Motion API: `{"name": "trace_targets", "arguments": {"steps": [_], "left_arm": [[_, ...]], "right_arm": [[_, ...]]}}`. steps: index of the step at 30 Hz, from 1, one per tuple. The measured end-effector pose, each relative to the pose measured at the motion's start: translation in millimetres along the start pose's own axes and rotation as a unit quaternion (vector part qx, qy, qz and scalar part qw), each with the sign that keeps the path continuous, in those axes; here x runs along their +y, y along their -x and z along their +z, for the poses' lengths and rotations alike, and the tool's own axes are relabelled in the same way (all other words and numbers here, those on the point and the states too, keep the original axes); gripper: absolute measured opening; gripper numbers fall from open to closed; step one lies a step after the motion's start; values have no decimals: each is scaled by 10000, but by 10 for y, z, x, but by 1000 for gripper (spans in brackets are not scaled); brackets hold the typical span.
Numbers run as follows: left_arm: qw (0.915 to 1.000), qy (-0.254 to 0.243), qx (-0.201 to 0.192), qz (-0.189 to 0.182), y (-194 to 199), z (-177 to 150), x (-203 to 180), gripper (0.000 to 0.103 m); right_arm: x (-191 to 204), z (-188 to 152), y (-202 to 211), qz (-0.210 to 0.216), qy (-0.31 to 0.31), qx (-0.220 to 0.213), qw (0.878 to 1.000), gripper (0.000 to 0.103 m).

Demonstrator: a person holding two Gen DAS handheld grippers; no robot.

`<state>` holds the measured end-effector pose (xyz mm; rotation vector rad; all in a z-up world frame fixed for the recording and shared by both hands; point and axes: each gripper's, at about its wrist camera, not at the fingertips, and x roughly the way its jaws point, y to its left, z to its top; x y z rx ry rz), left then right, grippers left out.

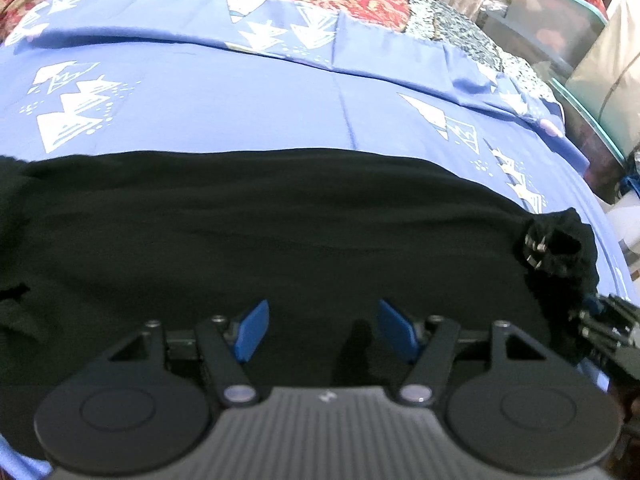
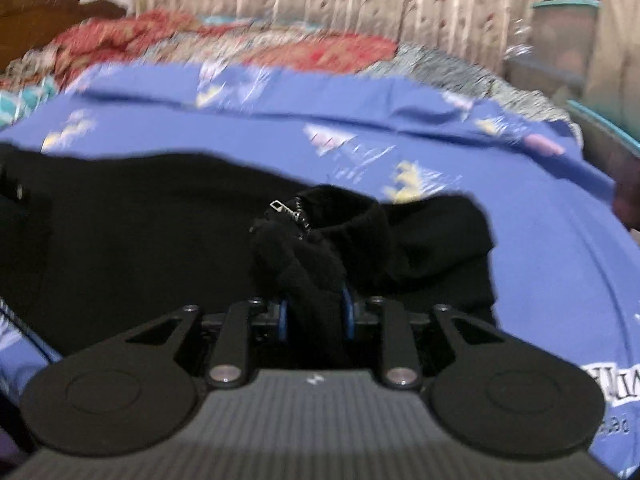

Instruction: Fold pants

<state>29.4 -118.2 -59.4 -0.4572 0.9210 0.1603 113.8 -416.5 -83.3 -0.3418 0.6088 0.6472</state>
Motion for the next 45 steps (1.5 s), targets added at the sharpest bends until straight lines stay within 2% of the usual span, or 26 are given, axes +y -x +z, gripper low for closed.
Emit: {"name": "trace_targets", "arguments": {"steps": [2,3,7,9,10,13,15,17,19,20,22,24,25,27,29,31,34,37,39,42,44,45], "left_arm": [[10000,86,-14,16,22,-13,64,64],[9999,131,-17,22,27,-19,93,64],[9994,343,-27,53,59,-38,222,64],[9990,441,-63,54,118,-65,295,64],[9989,467,-83,60,145,-77,322,64],[9985,513,-165,96,244,-98,403,64],[9981,558,-216,131,296,-103,444,64],[9976,626,-243,145,328,-115,493,64],[9974,665,-238,154,336,-135,538,64],[9974,674,-216,162,329,-148,554,64],[9973,704,-148,179,286,-156,553,64],[9974,693,-108,155,261,-135,516,64],[9978,634,-124,129,270,-123,493,64],[9986,492,-160,113,293,-108,445,64],[9993,345,-123,125,273,-33,360,64],[9999,24,-152,23,241,125,172,62],[9957,-862,-265,-230,152,482,-344,61],[9761,-2043,-448,-585,35,832,-1098,57],[9513,-2922,-607,-775,-79,946,-1657,56],[9077,-4044,-694,-883,-353,915,-2393,55],[8789,-4643,-623,-894,-562,817,-2781,47],[8620,-4959,-608,-854,-656,733,-2940,45]], "right_arm": [[11,11,97,294,81,61,9995,58],[2,23,157,431,62,59,9990,62],[-51,120,445,977,-138,-168,9950,62],[-143,147,547,1168,-502,-392,9911,62],[-219,170,573,1154,-769,-490,9891,60],[-498,218,468,934,-1737,-644,9782,45],[-689,233,308,511,-2366,-620,9683,35],[-871,200,113,56,-3016,-423,9525,23],[-970,136,-70,28,-3628,-296,9314,22],[-926,146,-166,165,-3682,-222,9293,22],[-678,253,-387,543,-3366,87,9400,18],[-358,374,-489,1072,-2893,151,9511,24],[-252,417,-476,1162,-2734,83,9548,27],[-235,435,-419,1274,-2700,-19,9544,27],[-383,404,-290,1429,-2940,-151,9449,27],[-541,323,-58,1264,-3045,-391,9433,27],[-754,87,347,725,-2988,-696,9490,28],[-946,-92,465,147,-2944,-608,9536,42],[-1035,-241,427,72,-3085,-391,9504,43],[-1032,-380,312,265,-3211,-222,9464,42],[-963,-411,241,332,-3259,-110,9447,28],[-937,-429,254,340,-3288,-137,9437,26]]}}
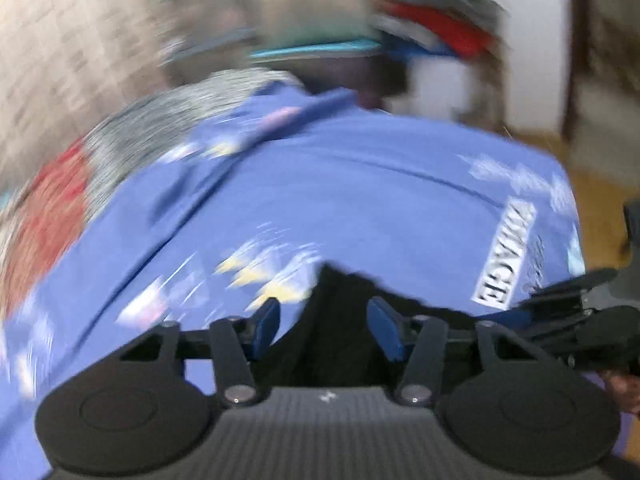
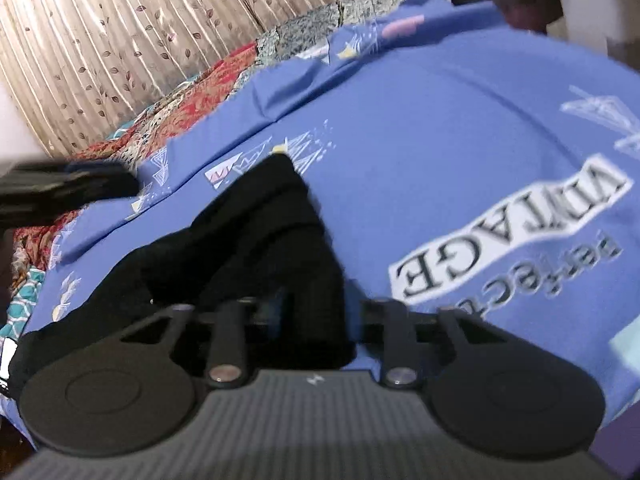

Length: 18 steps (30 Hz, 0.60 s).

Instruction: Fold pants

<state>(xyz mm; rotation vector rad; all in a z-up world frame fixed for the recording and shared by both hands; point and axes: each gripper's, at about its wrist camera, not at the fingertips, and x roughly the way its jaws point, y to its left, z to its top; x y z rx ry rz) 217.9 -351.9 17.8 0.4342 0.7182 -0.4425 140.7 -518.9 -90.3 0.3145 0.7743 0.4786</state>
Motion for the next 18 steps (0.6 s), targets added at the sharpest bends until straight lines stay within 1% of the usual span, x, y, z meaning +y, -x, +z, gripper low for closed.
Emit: {"name": "trace_targets", "arguments": {"steps": [1,3,4,5,6,7,9,11,14,17,18], "left_arm": [[9991,-407,58,86,-130,54,-141,40],[9933,-1024,331,413,-361,64,-361,32],[9895,-1237,500,560,-478,61,-415,22],[9862,-1390,633,637,-564,45,-453,15],[9840,-1494,719,659,-611,19,-461,10],[9821,-1568,790,678,-646,-11,-463,3],[9798,-1638,810,810,-670,-57,-432,3],[9830,-1417,748,902,-649,-31,-291,2],[9905,-600,737,991,-651,117,-4,2],[9942,-48,706,807,-623,211,186,3],[9958,145,671,610,-572,240,224,3]], "right_arm": [[9,-21,31,21,3,-52,10000,22],[-7,-23,109,120,-21,-136,9998,20],[-17,-14,147,217,-94,-181,9996,19],[-46,-14,210,311,-151,-223,9992,19],[-42,-10,251,408,-191,-271,9986,19],[-40,-2,300,514,-226,-325,9979,18],[-24,12,371,708,-274,-411,9963,18],[19,28,411,876,-272,-468,9947,18],[106,29,463,1057,-156,-521,9929,18],[170,36,514,1252,-78,-596,9903,18],[180,41,520,1223,-66,-610,9906,18]]}}
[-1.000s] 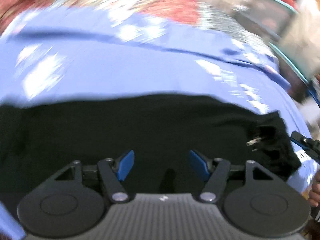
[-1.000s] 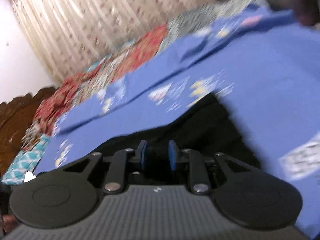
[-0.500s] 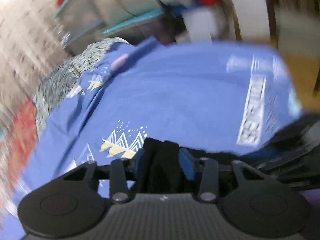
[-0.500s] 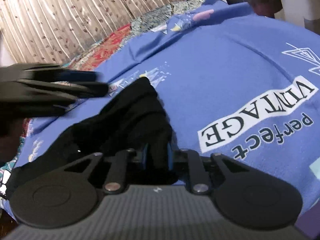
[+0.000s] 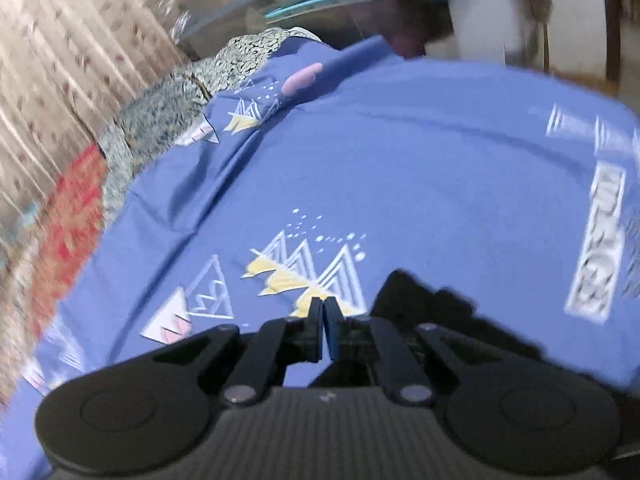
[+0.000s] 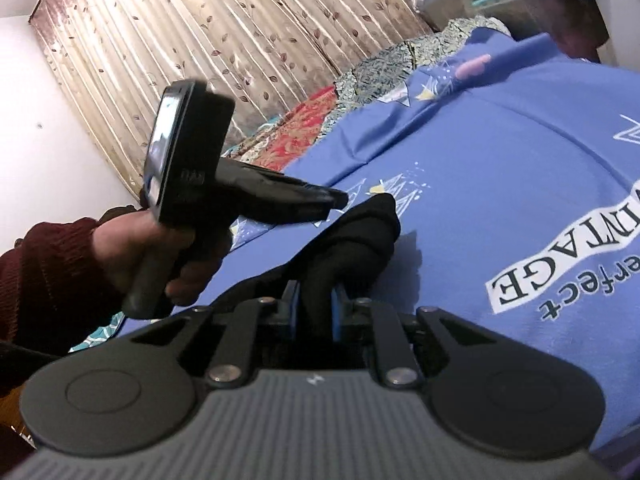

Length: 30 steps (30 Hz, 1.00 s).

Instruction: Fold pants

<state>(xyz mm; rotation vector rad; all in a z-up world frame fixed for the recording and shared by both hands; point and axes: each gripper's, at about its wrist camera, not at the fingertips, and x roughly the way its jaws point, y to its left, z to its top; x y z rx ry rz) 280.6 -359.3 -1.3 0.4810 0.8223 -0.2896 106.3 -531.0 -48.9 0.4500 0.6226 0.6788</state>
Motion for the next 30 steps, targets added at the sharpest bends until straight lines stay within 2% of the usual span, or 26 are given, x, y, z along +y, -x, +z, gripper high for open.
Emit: {"name": "trace_targets", "arguments": {"steps": [2,3,4,5,6,7,8,9,10,12,17,20,23,24,27,28,30], "left_arm": [[9967,372,-123,-706,125,69,96,14],[9945,445,-192,-931,179,95,116,23],[9927,457,-272,-1083,241,119,118,52],[9921,393,-334,-1146,290,131,86,67],[9917,221,-335,-1221,321,133,23,66],[9912,-4,-224,-1302,309,132,-58,55],[9913,-250,-49,-1289,267,124,-158,31],[9917,-531,152,-1158,202,99,-274,14],[9920,-754,294,-973,129,66,-369,6],[9935,-867,417,-601,-28,1,-427,5],[9994,-53,306,158,-218,107,-133,4],[9987,425,274,40,-214,146,-11,5],[9966,587,108,561,-100,152,58,11],[9954,807,138,497,-63,142,168,11],[9888,1449,117,323,150,-1,481,11],[9867,1592,67,325,243,-93,565,12],[9814,1889,-21,332,490,-379,751,13]], "right_arm": [[-9,0,-3,-59,13,-27,10000,18],[-19,3,-14,-70,-18,-32,10000,18],[-28,11,-30,-75,-41,-25,10000,18],[-33,19,-46,-70,-33,-15,10000,18],[-15,19,-52,-57,-8,-21,10000,18],[6,30,-58,-21,19,-33,10000,18],[21,32,-63,17,40,-45,10000,18],[39,35,-65,48,65,-57,10000,18],[66,40,-60,70,102,-73,9999,18],[98,43,-45,80,122,-100,9998,18],[56,4,-46,-58,-12,-38,10000,17],[30,-8,-38,-170,-56,-28,9998,17],[-4,-47,-22,-324,55,9,9995,18],[-36,-68,-36,-465,57,62,9989,18],[-260,-122,-97,-1253,-327,304,9911,30],[-319,-127,-56,-1402,-444,236,9889,38],[-349,-111,92,-1462,-617,-72,9873,41]]}}
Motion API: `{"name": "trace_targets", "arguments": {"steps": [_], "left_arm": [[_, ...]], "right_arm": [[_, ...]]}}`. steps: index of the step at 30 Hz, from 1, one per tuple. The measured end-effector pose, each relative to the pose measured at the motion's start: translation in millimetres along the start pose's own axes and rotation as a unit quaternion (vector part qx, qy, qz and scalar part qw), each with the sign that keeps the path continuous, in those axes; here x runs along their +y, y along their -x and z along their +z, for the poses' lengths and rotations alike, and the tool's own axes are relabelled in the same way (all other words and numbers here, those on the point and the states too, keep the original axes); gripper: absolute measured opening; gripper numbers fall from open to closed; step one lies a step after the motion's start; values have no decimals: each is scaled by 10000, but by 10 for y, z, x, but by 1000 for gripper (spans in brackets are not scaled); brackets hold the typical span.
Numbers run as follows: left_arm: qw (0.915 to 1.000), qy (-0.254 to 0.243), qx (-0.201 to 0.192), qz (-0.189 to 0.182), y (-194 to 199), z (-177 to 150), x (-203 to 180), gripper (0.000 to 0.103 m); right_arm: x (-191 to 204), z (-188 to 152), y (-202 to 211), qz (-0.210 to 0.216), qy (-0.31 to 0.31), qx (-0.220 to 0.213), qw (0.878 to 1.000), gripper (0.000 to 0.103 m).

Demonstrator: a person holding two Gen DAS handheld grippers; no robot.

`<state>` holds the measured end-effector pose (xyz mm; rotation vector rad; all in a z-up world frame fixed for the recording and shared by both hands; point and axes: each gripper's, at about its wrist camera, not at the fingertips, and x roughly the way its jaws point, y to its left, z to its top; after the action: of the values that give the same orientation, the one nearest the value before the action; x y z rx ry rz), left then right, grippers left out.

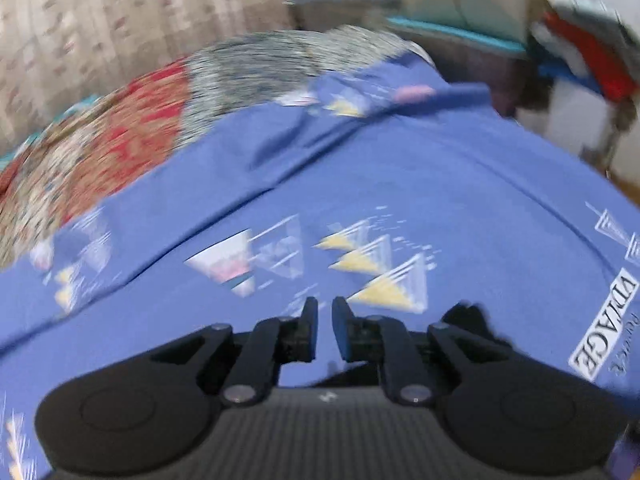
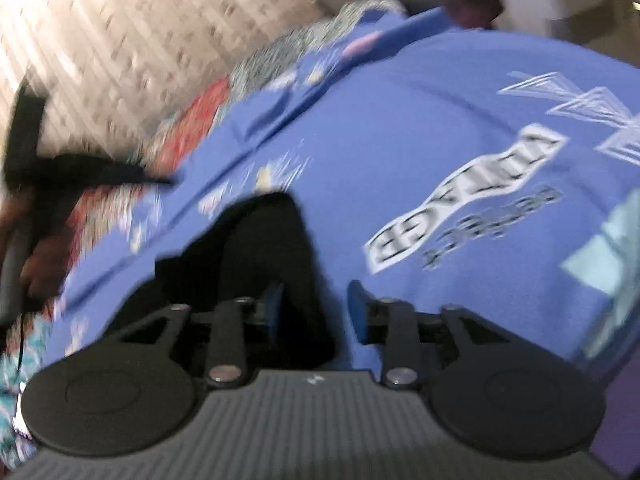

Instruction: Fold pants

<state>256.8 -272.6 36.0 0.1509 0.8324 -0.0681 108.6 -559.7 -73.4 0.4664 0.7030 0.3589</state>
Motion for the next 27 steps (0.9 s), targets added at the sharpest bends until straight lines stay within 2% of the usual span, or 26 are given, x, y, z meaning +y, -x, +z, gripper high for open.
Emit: {"name": "trace_targets", "arguments": {"steps": [2,4,7,10,12,13,14,16,18,19,21,23,25,27], "left_arm": [[9994,316,-70,87,237,-285,306,18],[9969,704,-99,334,551,-593,698,22],[9870,1403,-60,776,993,-1066,1284,24],[9673,2119,0,1393,1497,-1655,1805,27],[9473,2686,39,1745,1835,-2089,2119,32],[9373,2946,58,1861,1972,-2287,2244,34],[9245,3247,87,1994,2107,-2519,2374,35],[9042,3673,146,2174,2276,-2873,2532,38],[8879,4045,169,2185,2370,-3154,2639,47],[8798,4236,164,2148,2403,-3294,2690,53],[8681,4529,134,2029,2466,-3526,2757,60],[8570,4820,57,1823,2441,-3662,2818,82],[8474,5089,-96,1513,2398,-3798,2893,85],[8434,5232,-210,1206,2331,-3876,2934,89]], "right_arm": [[16,47,137,-91,1,-312,9995,41],[111,111,201,-59,96,-522,9986,41],[413,217,108,371,560,-484,9966,39],[793,276,-188,544,1150,-252,9916,30],[950,295,-495,612,1188,-25,9910,27],[967,281,-653,545,1123,117,9921,23],[973,272,-818,463,1055,279,9929,21],[997,244,-1127,368,1009,629,9922,20],[1081,198,-1356,76,1171,895,9890,17],[1129,164,-1450,-118,1375,944,9859,12],[1208,112,-1484,-375,1788,889,9791,11],[1280,111,-1468,-503,2002,924,9741,11],[1277,140,-1410,-605,2029,1003,9722,12],[1304,223,-1240,-776,1730,800,9786,16]]}}
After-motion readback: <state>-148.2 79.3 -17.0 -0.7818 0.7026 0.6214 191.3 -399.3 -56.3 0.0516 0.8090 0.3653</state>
